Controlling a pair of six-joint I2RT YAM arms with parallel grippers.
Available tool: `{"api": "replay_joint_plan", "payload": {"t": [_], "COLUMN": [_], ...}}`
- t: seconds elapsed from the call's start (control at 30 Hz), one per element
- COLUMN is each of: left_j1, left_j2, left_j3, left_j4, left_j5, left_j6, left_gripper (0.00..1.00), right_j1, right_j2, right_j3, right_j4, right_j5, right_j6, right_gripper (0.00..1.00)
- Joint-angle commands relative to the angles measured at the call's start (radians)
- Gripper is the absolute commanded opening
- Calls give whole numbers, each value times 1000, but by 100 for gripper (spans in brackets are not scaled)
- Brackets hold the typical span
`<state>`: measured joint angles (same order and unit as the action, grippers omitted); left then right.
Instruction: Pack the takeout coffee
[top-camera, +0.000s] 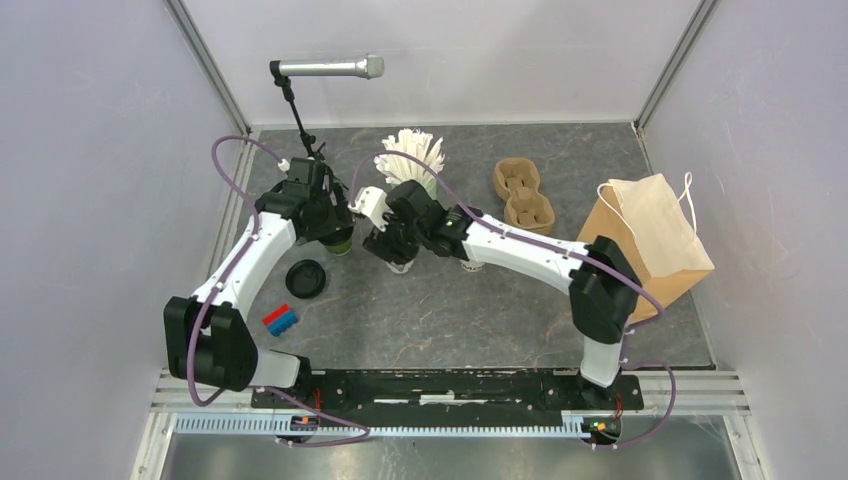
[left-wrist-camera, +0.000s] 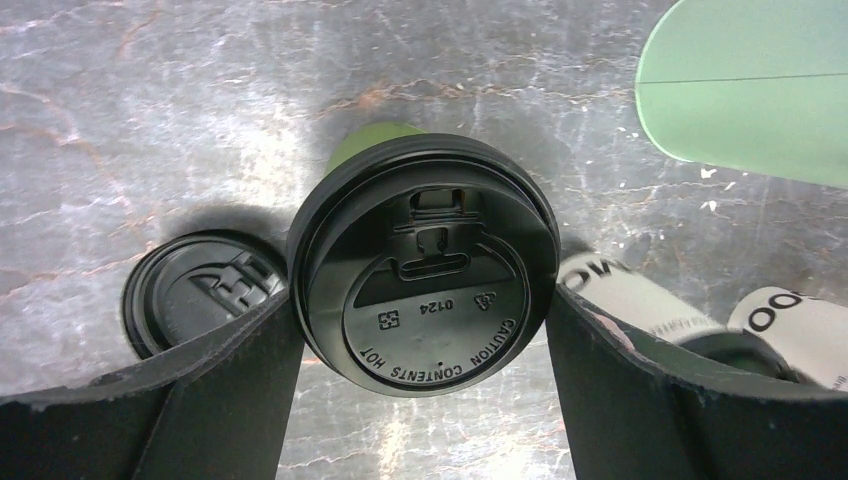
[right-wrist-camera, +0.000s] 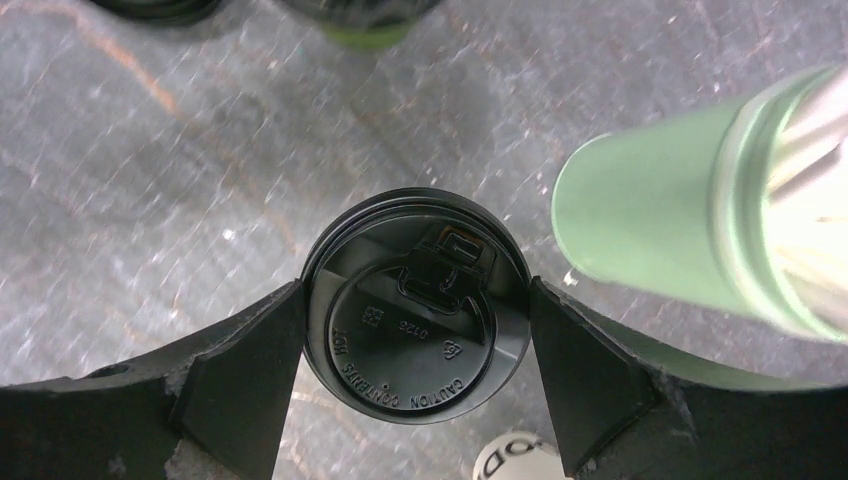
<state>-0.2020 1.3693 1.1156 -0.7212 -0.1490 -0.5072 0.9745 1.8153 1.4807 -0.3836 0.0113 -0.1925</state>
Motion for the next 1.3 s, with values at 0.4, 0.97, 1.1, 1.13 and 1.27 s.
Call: {"api": "replay_joint_plan", "payload": {"t": [0.4, 0.97, 1.1, 1.13, 1.27], "left_j1": [3, 3, 4, 4, 4], "left_j2": [78, 91, 124, 130, 147], "left_j3": [53, 109, 111, 118, 154], "left_j4": [77, 25, 29, 27, 2], "left_j5": [68, 50, 47, 52, 63], "left_j6": [33, 26, 28, 30, 37], "left_gripper": [76, 93, 96, 98, 100], "right_j1": [-55, -65, -65, -65, -65], "right_j2": [180, 90, 46, 34, -8], "right_j3": [226, 245, 239, 235, 212], "right_j4": [55, 49, 44, 45, 59], "right_j5": [-8, -9, -8, -7, 9], "right_j6": [54, 79, 91, 93, 90], "right_gripper": [95, 98, 98, 98, 98]}}
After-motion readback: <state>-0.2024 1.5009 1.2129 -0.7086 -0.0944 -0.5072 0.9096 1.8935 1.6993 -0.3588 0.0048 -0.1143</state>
